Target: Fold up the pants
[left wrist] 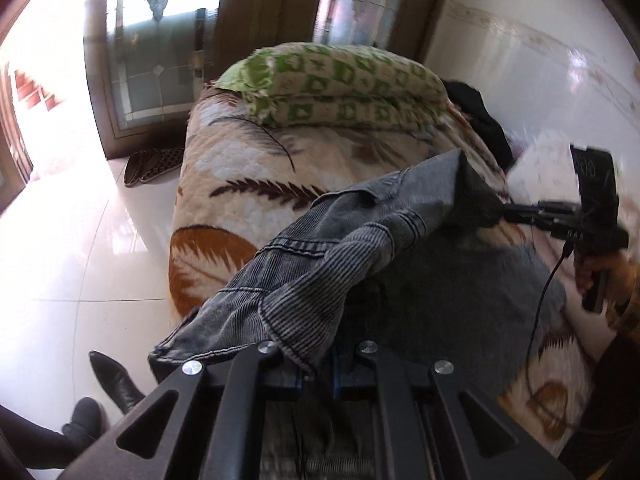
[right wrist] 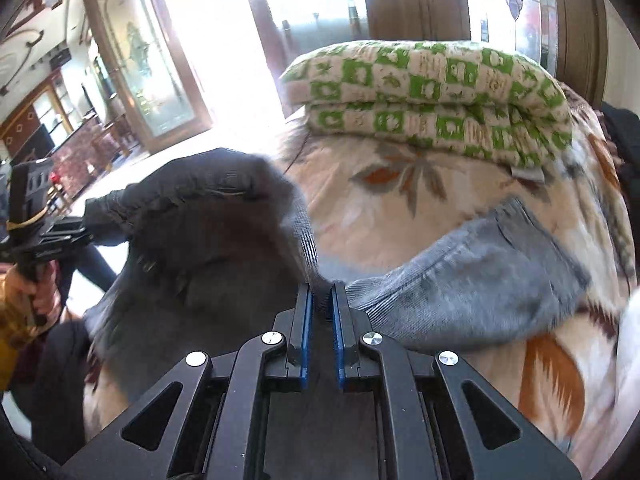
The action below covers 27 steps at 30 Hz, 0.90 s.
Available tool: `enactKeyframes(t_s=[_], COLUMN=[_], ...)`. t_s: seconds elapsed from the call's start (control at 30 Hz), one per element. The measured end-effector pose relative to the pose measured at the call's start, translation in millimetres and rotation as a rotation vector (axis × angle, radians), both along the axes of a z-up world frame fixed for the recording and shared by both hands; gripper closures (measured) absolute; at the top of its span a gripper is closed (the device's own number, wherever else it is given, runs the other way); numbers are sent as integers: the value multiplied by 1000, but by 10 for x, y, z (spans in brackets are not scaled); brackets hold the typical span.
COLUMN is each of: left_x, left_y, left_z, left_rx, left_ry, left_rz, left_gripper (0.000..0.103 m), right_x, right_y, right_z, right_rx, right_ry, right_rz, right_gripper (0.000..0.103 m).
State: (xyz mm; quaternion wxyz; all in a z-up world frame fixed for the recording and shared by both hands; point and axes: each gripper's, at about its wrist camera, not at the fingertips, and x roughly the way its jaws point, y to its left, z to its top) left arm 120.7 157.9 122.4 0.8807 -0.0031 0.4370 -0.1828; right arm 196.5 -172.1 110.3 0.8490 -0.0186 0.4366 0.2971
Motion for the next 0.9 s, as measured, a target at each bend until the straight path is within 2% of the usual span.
enactKeyframes(t_s=[0.13,0.23,0.27,0.33,0.4,0.43,0.47,0.6,0.67,0.8,0.83,0.87,0.9], left_x=[-314,-468,-505,-556,-586,-592,-593,-572,-555,-521,-515,-511,-512], left_y=[-31,41,59,49,1,-18,-26,-36,-31,-5,5,14,24], left_z=[-33,-80,-109,-159,-195,-214,-230,-281,-302,-323,-318,-305,-289], left_rx=[51,32,26,34,51,57,59,61,55,55,54,54,53], left_ry=[19,41,48,57,61,67,72,83,88,97,96,93,89], left_rz=[-27,-14,-10,-3,-3,0,4,18,28,41,41,42,41], left_gripper=[92,92,92,92,92,92,92,92,92,92,92,92,92], right_x=[-506,-742,-744,-641,-491,-441,-342,41,194,354,367,364,324], right_y=[-87,-77,-97,-218,-361,-403,-463,-454,-362,-255,-236,-229,-236], right_z=[-43,-192,-237,-370,-457,-484,-521,-678,-774,-979,-966,-941,-913], right_rx=[9,1,12,111,187,210,237,294,271,266,241,204,189], right_ry=[50,84,95,183,214,214,209,255,284,345,328,309,293], right_rz=[21,22,-3,-103,-241,-283,-362,-482,-500,-511,-512,-518,-517], right_gripper=[95,95,95,91,71,51,41,43,50,52,57,79,92])
